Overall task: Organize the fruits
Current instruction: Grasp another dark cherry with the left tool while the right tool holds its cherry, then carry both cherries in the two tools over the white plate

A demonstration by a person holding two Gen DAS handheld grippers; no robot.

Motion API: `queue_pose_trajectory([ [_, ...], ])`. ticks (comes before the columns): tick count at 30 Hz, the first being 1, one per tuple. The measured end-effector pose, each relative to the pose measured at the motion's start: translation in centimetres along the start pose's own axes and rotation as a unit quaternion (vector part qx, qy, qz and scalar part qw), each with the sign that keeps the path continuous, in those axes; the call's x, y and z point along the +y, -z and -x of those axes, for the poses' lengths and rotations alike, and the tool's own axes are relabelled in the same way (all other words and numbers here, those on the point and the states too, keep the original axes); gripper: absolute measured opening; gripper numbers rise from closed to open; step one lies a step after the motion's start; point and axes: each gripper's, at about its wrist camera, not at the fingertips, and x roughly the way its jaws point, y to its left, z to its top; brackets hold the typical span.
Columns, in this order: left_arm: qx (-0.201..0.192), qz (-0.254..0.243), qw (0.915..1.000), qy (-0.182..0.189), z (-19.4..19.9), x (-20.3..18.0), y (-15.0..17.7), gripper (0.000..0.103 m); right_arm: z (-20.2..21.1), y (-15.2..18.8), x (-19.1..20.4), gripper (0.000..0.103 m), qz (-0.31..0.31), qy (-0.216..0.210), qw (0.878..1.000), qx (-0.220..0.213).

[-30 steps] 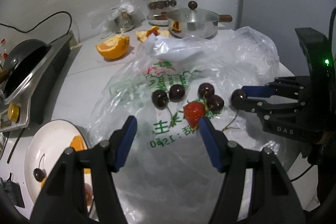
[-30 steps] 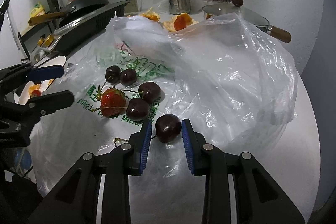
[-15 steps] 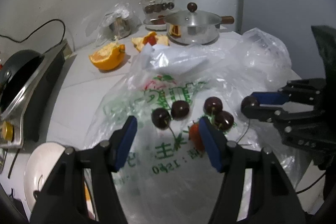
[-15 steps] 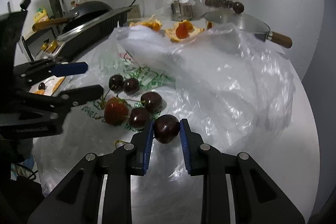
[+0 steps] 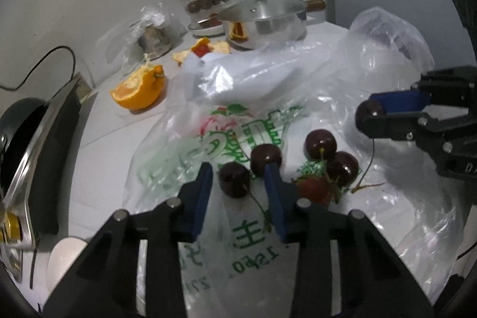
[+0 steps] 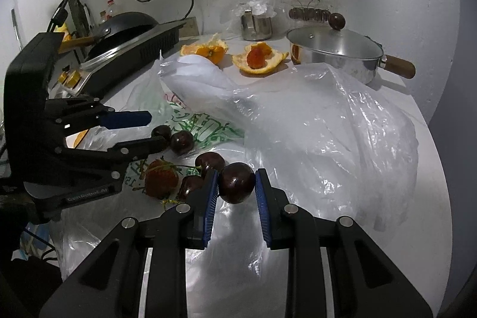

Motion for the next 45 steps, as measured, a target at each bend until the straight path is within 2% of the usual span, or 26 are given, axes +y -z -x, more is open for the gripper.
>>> queue_pose_trajectory([
  [8, 0.009, -0.002, 0.9998, 0.015, -0.9, 0.6, -0.2, 0.037, -0.3, -0.1, -0.4, 0.027, -0.007, 0.003, 1.000, 0.001],
  [12, 0.019, 0.008, 0.9991, 0.038, -1.2, 1.3, 0.0, 0.037, -0.3, -0.1, -0.3, 0.027, -0.006, 0.006, 1.000, 0.002],
  [15, 0.020, 0.017, 0.9980, 0.057, -1.2, 1.8, 0.1, 0.035, -0.3, 0.1, -0.3, 0.027, -0.007, 0.008, 1.000, 0.003],
  [17, 0.025, 0.021, 0.9980, 0.055, -1.4, 1.9, 0.1, 0.035, -0.4, 0.1, -0.3, 0.027, -0.008, 0.010, 1.000, 0.004],
  [19, 0.034, 0.022, 0.9978, 0.053, -1.8, 1.9, 0.2, 0.026, -0.4, 0.1, -0.3, 0.027, -0.009, 0.010, 1.000, 0.004],
  [23, 0.033, 0.022, 0.9977, 0.056, -1.7, 1.6, 0.3, 0.025, -0.2, 0.0, -0.1, 0.027, -0.008, 0.012, 1.000, 0.004],
  [45, -0.038, 0.032, 0.9963, 0.071, 5.6, 2.2, 0.9, 0.025, 3.2, -1.2, 3.7, 0.027, 0.023, 0.026, 0.999, -0.021],
])
